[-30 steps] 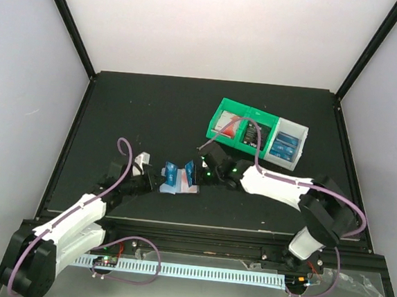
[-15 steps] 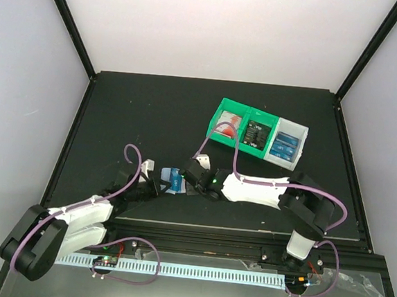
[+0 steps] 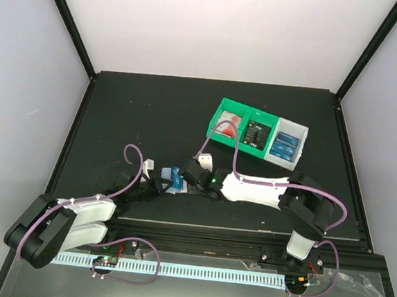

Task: Put the credit cards into the card holder
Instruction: Insert the credit card into the card holder.

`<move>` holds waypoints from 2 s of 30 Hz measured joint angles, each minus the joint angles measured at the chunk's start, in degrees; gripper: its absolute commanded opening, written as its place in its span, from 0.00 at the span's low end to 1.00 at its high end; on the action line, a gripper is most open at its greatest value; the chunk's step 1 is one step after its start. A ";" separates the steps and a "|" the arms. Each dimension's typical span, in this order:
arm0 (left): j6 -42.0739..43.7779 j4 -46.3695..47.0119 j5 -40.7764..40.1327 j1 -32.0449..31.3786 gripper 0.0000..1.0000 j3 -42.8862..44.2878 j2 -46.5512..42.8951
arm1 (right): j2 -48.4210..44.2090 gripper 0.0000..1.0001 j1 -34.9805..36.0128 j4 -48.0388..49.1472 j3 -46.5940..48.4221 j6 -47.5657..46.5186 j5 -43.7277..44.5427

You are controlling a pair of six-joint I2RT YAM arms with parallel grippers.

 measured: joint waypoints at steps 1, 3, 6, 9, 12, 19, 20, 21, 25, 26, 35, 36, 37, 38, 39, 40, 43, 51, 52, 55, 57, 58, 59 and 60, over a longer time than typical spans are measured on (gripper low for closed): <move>-0.94 0.66 0.02 -0.07 0.02 0.00 0.57 | 0.00 0.01 0.00 -0.26 0.04 0.00 0.15; -3.02 2.10 -0.02 -0.39 0.02 0.00 2.03 | 0.00 0.01 0.00 -0.39 0.07 0.00 0.17; -6.08 3.65 -0.63 -1.09 0.02 -0.11 3.72 | 0.09 0.01 0.00 -0.13 0.04 0.02 0.09; -8.55 5.16 -2.14 -2.01 0.01 -1.55 3.69 | 0.17 0.01 0.00 0.20 0.07 0.07 0.07; -9.90 5.25 -3.89 -2.93 0.02 -3.72 2.14 | 0.20 0.01 0.00 0.44 0.04 0.15 -0.04; -8.35 2.45 -9.46 -3.89 0.02 -4.57 -5.73 | 0.20 0.01 0.00 1.09 -0.20 0.26 -0.11; -7.85 1.88 -10.25 -3.89 0.01 -4.57 -6.45 | 0.20 0.01 0.00 1.31 -0.31 0.26 -0.13; -7.48 1.55 -10.71 -3.89 0.01 -4.57 -6.67 | 0.20 0.01 0.00 1.46 -0.33 0.26 -0.11; -7.13 1.81 -11.41 -3.89 0.02 -4.55 -4.83 | 0.20 0.01 0.00 1.88 -0.39 0.26 -0.20; -7.13 2.25 -11.37 -3.89 0.02 -4.55 -4.02 | 0.20 0.01 0.00 1.90 -0.39 0.26 -0.22; -7.98 10.73 -9.35 -4.20 0.02 -4.46 4.37 | -0.04 0.01 0.00 1.92 -0.74 0.79 0.31; -8.09 11.80 -9.31 -4.39 0.02 -4.46 5.31 | -0.17 0.01 0.00 1.79 -0.87 0.96 0.55; -8.17 12.59 -9.29 -4.59 0.02 -4.39 6.10 | -0.33 0.01 0.00 1.64 -1.07 1.14 0.83; -8.31 13.44 -9.25 -4.81 0.01 -4.35 6.95 | -0.48 0.01 0.00 1.36 -1.18 1.22 1.18; -8.44 14.67 -9.14 -4.92 0.02 -4.28 8.22 | -0.59 0.01 0.00 1.20 -1.27 1.31 1.36; -8.63 15.96 -9.01 -5.03 0.01 -4.17 9.66 | -0.70 0.01 0.00 0.98 -1.33 1.36 1.51; -9.86 20.52 -8.52 -5.44 0.02 -4.02 14.05 | -0.96 0.01 0.00 0.37 -1.38 1.36 1.84; -11.98 27.32 -7.98 -6.03 0.01 -4.59 17.55 | -1.01 0.01 0.00 -1.11 -1.36 1.36 3.52; -11.98 27.10 -7.98 -6.05 0.01 -4.59 17.05 | -1.01 0.01 -0.02 -1.20 -1.36 1.36 3.67; -11.78 25.05 -7.98 -6.54 0.02 -4.59 12.85 | -1.01 0.01 0.00 -1.60 -1.38 1.36 4.20; -11.39 22.95 -8.07 -6.86 0.02 -4.57 8.98 | -1.01 0.01 -0.02 -1.86 -1.38 1.36 4.46; -11.08 22.10 -8.11 -7.06 0.02 -4.55 7.19 | -1.03 0.01 0.00 -1.99 -1.38 1.36 4.63; -10.78 21.03 -8.31 -7.19 0.01 -4.50 5.44 | -1.07 0.01 0.00 -2.08 -1.38 1.36 4.74; -10.54 20.11 -8.48 -7.28 0.01 -4.48 4.22 | -1.16 0.01 0.00 -2.19 -1.44 1.33 4.85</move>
